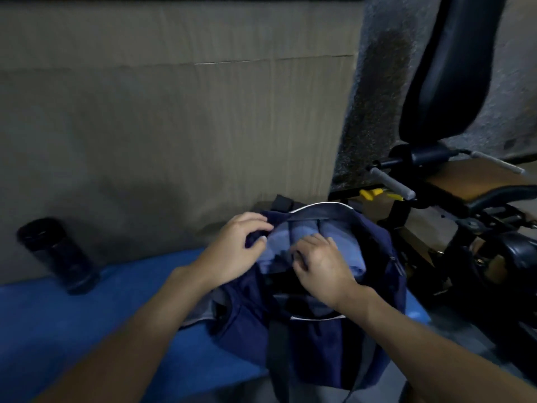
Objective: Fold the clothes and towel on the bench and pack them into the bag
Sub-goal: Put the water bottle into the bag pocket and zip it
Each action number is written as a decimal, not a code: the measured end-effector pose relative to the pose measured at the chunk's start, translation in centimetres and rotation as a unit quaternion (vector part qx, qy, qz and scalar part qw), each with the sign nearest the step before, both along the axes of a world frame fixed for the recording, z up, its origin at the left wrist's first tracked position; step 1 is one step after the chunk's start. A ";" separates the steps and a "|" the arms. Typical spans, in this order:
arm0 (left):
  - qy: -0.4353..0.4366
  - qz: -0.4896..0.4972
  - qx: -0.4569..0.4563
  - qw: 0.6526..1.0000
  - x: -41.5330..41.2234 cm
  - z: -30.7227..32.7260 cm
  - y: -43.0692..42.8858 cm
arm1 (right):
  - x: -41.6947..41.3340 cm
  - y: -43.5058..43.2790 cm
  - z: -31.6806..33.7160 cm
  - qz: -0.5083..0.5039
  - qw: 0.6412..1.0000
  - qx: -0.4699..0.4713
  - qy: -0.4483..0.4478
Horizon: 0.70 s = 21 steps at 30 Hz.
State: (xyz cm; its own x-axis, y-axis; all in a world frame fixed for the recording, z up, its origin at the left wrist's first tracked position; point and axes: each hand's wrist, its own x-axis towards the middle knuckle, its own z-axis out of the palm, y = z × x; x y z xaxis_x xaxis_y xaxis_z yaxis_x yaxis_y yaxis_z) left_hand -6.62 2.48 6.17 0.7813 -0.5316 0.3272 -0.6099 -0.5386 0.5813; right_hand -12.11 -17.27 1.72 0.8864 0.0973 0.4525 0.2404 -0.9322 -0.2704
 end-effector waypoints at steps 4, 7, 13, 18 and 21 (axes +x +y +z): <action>0.054 0.096 -0.088 0.990 -0.7 -1.9 7.9 | 1.7 7.1 0.8 0.096 0.995 0.033 0.014; 0.091 0.167 -0.138 0.972 -1.1 -3.3 13.5 | 3.2 12.7 1.1 0.152 0.987 0.033 0.032; 0.093 0.311 -0.191 0.926 -0.4 -6.6 23.3 | 6.0 23.3 0.4 0.220 0.968 0.071 0.102; 0.038 0.469 -0.259 0.843 1.6 -8.3 29.5 | 9.6 30.7 -2.5 0.232 0.948 0.006 0.217; 0.032 0.488 -0.284 0.825 2.5 -9.9 31.4 | 10.9 33.2 -5.4 0.216 0.915 -0.096 0.326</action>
